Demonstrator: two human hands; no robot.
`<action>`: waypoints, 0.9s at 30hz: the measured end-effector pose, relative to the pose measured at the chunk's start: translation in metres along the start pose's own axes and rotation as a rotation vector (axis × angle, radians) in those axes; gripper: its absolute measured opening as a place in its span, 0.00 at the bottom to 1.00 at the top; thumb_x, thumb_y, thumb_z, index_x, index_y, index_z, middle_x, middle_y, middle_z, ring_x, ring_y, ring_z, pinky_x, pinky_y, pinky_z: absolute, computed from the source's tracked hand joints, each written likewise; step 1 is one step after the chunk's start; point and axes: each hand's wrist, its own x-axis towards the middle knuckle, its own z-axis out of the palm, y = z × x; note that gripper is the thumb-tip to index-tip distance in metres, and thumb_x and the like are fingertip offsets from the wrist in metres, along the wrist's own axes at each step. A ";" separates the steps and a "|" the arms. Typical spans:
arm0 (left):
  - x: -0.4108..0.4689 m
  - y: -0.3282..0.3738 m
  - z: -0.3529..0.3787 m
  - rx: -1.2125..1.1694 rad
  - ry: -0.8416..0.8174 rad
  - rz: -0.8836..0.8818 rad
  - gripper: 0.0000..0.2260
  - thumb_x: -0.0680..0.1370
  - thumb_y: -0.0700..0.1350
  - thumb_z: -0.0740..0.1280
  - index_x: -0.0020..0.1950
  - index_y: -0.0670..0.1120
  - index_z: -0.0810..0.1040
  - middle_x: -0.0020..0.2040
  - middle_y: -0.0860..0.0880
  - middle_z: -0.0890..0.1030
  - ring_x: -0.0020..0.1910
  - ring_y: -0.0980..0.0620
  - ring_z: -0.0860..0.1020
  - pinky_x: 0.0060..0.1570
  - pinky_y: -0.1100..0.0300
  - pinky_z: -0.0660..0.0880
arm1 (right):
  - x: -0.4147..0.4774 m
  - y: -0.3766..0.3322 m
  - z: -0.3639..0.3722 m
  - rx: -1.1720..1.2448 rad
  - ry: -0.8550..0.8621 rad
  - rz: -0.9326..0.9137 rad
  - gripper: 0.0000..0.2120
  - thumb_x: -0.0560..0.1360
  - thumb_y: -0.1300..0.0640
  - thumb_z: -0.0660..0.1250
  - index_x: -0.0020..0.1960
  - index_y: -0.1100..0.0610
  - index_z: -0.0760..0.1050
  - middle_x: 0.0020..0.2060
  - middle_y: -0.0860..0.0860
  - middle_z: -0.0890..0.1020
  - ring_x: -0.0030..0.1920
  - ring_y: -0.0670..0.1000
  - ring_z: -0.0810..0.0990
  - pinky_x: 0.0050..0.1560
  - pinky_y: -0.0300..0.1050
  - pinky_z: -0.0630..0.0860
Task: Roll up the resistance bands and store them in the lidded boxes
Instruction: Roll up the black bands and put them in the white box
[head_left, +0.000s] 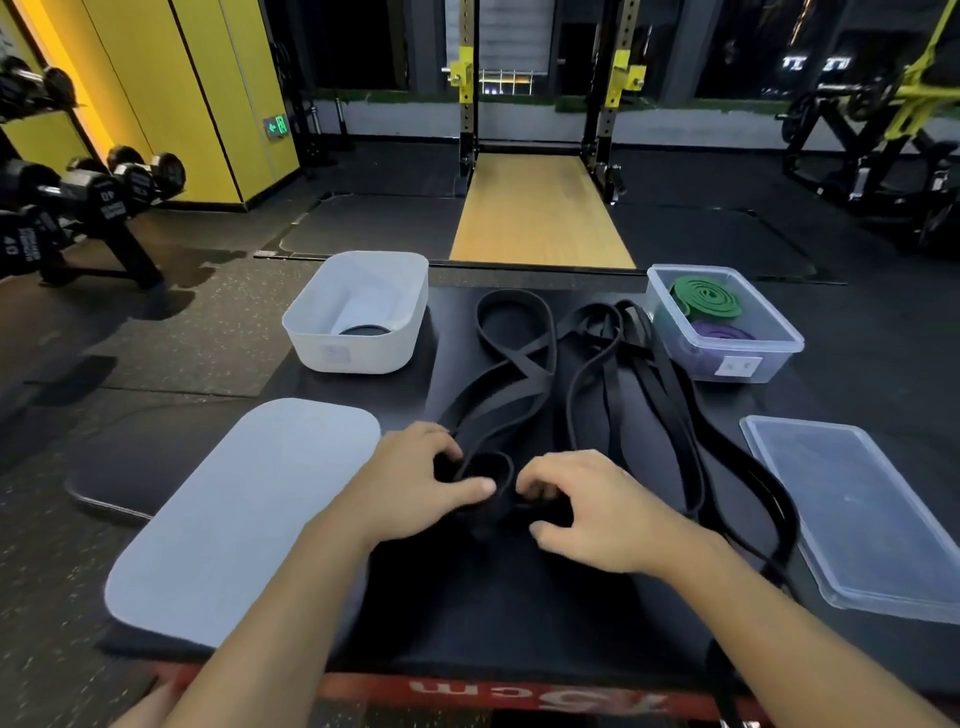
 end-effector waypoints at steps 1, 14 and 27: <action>-0.001 -0.001 0.000 0.027 -0.035 -0.005 0.25 0.65 0.74 0.71 0.51 0.57 0.81 0.59 0.60 0.76 0.61 0.56 0.75 0.65 0.56 0.73 | -0.003 -0.001 -0.001 0.006 -0.022 0.027 0.07 0.74 0.48 0.71 0.50 0.46 0.77 0.42 0.39 0.79 0.47 0.41 0.76 0.51 0.29 0.64; -0.006 -0.002 -0.002 -0.254 0.291 -0.051 0.02 0.79 0.50 0.74 0.49 0.55 0.82 0.55 0.59 0.77 0.53 0.67 0.74 0.52 0.71 0.66 | -0.012 -0.012 -0.028 -0.139 -0.193 0.329 0.18 0.75 0.36 0.67 0.39 0.50 0.79 0.35 0.45 0.82 0.40 0.44 0.80 0.44 0.44 0.76; 0.016 0.012 0.000 -0.181 0.387 -0.025 0.11 0.82 0.46 0.67 0.40 0.46 0.79 0.40 0.50 0.80 0.43 0.49 0.79 0.42 0.58 0.73 | -0.025 -0.033 -0.019 0.185 -0.083 0.207 0.02 0.70 0.55 0.69 0.41 0.49 0.77 0.33 0.46 0.79 0.34 0.44 0.76 0.39 0.41 0.76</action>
